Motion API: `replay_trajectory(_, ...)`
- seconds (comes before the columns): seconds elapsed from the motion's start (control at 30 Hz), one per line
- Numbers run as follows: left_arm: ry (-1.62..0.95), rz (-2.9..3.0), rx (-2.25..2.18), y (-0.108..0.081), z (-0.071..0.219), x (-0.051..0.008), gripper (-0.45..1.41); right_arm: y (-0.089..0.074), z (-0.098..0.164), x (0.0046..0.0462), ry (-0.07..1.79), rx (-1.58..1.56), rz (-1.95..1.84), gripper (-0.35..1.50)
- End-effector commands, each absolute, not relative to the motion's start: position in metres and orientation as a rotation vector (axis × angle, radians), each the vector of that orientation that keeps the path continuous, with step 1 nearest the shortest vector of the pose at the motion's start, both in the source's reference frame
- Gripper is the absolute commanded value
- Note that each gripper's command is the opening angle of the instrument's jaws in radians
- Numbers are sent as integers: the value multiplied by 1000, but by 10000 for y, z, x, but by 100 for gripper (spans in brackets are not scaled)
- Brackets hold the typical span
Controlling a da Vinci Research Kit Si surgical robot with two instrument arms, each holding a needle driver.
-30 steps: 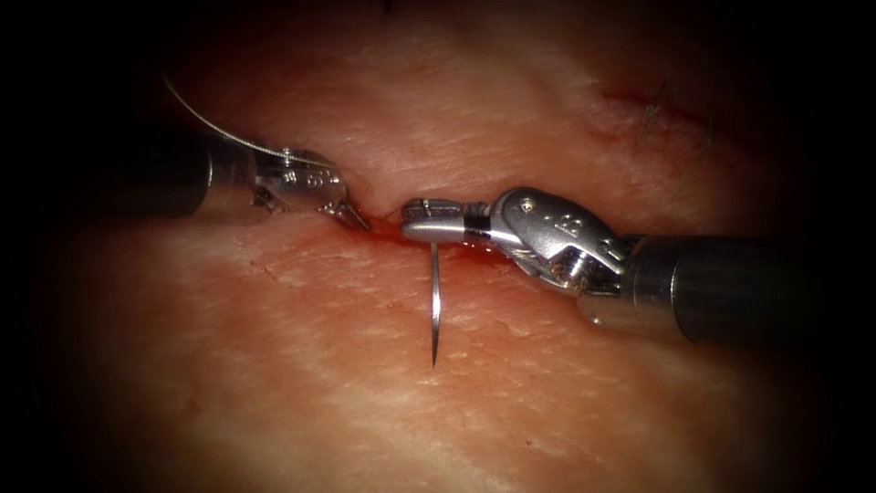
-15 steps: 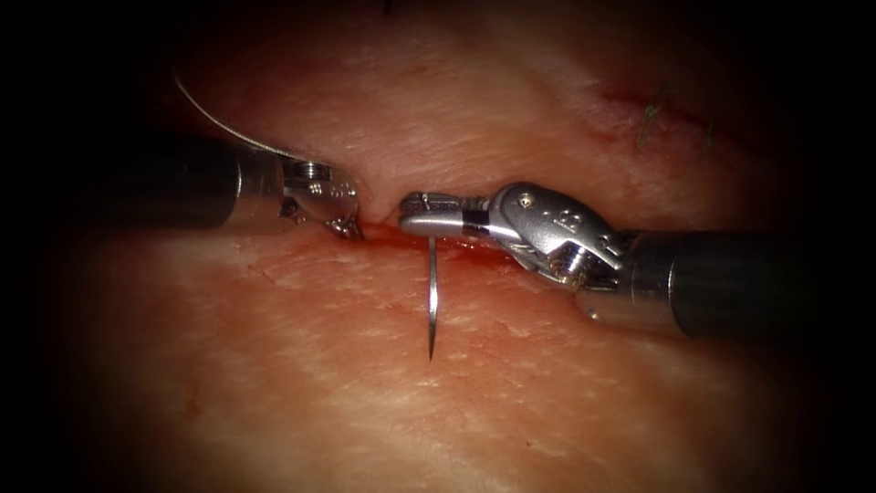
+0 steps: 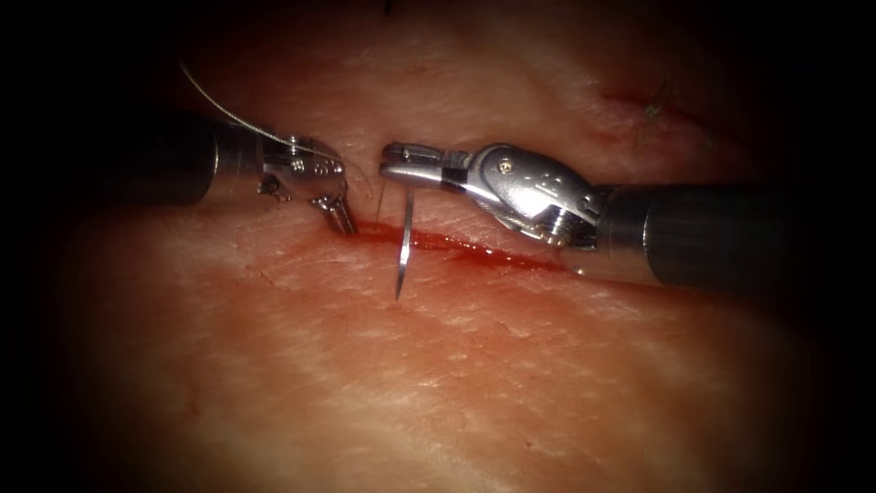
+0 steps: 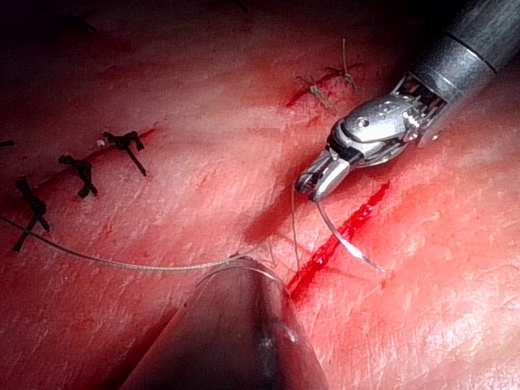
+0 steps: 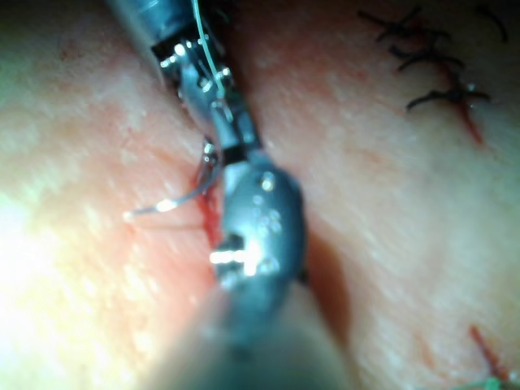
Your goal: Wound Closure
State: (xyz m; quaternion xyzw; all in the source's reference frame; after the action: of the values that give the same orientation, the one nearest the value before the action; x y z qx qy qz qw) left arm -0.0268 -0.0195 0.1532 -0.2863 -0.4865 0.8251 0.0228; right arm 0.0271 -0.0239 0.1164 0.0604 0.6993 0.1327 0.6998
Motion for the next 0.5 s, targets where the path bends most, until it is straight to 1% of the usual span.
replay_trajectory(0.03,-1502,2558,-887,-199,1538,-273,-45,-235,1171,282,1553,106,282,-35)
replay_trajectory(0.2,-1493,2563,-891,-206,1535,-271,-45,-227,1176,292,1538,14,236,-35)
replay_trajectory(0.5,-1491,2569,-895,-214,1531,-264,-45,-220,1190,293,1514,-83,177,-35)
